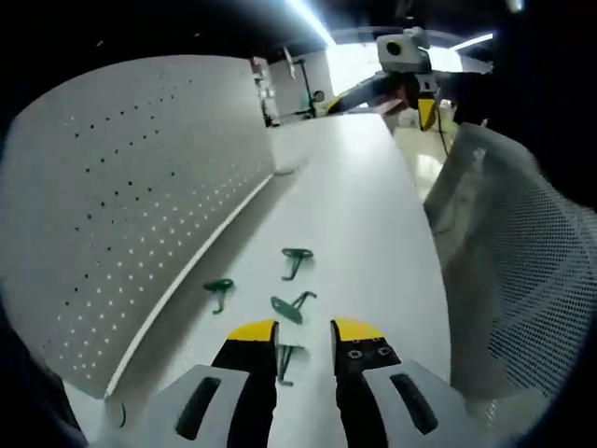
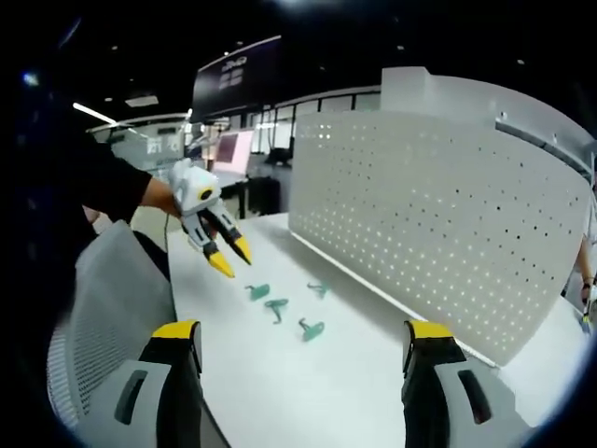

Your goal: Insert the hook assembly into the mounting plate slot until the hook locks in place.

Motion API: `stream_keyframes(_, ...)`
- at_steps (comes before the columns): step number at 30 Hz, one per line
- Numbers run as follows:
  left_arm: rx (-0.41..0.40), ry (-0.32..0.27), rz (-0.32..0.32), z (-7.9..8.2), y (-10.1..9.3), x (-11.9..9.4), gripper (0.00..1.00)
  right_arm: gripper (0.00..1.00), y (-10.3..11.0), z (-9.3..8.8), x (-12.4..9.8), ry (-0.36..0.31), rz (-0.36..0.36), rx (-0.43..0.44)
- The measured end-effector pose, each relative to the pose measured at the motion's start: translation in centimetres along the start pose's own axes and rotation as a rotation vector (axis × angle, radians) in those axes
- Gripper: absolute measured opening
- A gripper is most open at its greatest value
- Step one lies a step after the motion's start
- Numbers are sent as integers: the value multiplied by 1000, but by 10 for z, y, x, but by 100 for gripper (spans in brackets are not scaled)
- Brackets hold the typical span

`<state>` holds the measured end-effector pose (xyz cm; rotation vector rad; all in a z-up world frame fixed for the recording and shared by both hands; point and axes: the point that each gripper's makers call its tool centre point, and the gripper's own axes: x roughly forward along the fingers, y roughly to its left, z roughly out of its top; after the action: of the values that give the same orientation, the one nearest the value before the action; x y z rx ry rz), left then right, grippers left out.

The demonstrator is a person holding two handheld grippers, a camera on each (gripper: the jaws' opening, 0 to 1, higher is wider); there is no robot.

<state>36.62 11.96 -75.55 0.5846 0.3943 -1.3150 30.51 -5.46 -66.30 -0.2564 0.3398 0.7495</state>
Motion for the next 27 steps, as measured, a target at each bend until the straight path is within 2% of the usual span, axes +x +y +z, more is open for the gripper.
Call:
stream_keyframes(7, 32, 53, -36, -12, 1, 13, 20, 91, 0, -2, 2, 4, 0, 9)
stream_keyframes(17, 49, 75, -71, -18, 3, 26, 20, 91, -2, -5, 2, 6, -4, 23)
stream_keyframes(27, 52, 124, -108, -27, 4, 39, 20, 91, -3, -5, 0, 3, -9, 29)
